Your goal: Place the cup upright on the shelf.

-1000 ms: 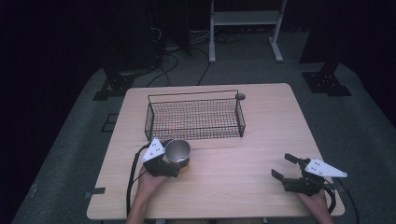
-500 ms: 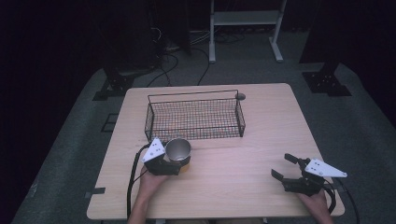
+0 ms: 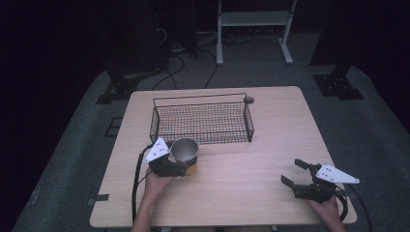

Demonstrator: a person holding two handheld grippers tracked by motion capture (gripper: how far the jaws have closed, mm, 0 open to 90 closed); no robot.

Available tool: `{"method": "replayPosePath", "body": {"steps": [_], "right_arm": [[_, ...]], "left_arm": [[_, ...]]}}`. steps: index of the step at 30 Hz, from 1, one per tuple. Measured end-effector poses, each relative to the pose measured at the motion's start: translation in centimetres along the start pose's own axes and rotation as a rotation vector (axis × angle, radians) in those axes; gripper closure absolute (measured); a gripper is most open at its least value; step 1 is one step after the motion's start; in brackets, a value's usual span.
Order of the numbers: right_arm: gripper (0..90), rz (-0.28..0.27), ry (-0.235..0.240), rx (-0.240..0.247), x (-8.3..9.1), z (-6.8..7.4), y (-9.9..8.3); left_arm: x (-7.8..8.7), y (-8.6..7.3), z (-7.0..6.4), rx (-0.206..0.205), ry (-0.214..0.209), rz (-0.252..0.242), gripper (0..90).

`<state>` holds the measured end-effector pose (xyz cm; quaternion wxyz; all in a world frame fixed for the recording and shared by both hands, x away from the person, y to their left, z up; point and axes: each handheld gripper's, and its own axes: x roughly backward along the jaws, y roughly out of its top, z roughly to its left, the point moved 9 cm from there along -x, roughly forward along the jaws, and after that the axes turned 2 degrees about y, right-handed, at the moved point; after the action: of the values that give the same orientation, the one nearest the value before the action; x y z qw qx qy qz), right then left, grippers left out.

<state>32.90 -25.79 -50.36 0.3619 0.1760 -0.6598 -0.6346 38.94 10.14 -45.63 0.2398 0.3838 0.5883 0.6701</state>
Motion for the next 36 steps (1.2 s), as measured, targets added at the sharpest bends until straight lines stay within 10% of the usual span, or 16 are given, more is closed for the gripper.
{"method": "replayPosePath", "body": {"steps": [36], "right_arm": [[13.6, -0.001, 0.002, -0.004, 0.0, 0.0, 0.0]], "left_arm": [[-2.4, 8.5, 4.4, 0.023, -0.068, -0.049, 12.0]]}}
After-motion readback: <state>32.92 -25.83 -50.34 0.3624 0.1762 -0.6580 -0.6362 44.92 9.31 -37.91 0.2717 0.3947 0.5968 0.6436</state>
